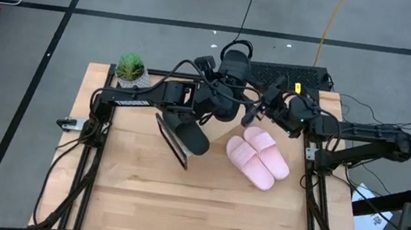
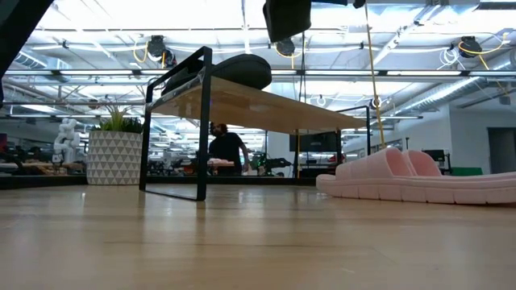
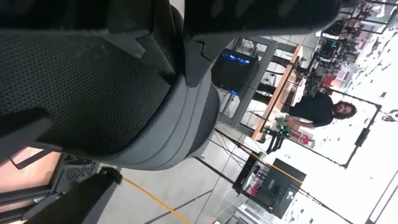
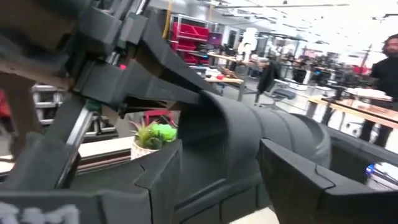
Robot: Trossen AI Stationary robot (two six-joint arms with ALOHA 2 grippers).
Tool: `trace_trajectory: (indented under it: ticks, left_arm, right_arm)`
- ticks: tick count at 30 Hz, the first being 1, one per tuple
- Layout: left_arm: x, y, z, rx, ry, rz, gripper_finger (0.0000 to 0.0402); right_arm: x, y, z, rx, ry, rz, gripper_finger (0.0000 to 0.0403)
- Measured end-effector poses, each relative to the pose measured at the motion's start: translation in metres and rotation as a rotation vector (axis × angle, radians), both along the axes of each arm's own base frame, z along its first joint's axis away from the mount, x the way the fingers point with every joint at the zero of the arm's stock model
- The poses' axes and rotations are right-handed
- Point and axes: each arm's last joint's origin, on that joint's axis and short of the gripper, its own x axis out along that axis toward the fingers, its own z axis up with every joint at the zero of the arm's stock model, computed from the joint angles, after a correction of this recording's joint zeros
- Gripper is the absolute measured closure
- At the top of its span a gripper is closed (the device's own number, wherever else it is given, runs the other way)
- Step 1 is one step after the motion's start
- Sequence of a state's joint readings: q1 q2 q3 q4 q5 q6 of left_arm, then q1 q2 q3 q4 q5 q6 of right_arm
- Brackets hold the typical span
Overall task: Pick and place slides into the shelf
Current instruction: Put the black slide on the shelf
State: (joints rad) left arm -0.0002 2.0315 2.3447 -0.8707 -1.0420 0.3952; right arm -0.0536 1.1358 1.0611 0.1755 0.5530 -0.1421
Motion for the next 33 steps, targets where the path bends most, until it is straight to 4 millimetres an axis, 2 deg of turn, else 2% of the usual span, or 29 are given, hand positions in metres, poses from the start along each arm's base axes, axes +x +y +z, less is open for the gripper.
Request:
trace_trajectory:
  ticks: [8,12,22,26,33]
  left_arm:
    - [0.0,0.0,0.0,0.005,0.004,0.006,0.0401]
    - [0.002,-0.002,0.0,-0.041,-0.021,-0.066,0.0401]
    - [0.013,-0.004,-0.013,0.007,0.064,-0.055,0.0401]
    - [0.015,-0.007,-0.012,0.002,0.071,-0.1,0.0401]
    - [0.015,-0.007,-0.012,0.007,0.075,-0.11,0.0402]
  right_arm:
    - [0.0,-0.009,0.0,-0.006,0.004,0.02,0.0206]
    - [-0.002,-0.015,0.0,-0.026,0.02,-0.049,0.0207]
    - [0.0,-0.022,-0.007,-0.023,0.078,-0.068,0.0207]
    - [-0.002,-0.028,-0.008,-0.037,0.106,-0.149,0.0207]
    - [-0.003,-0.031,-0.009,-0.049,0.119,-0.161,0.0207]
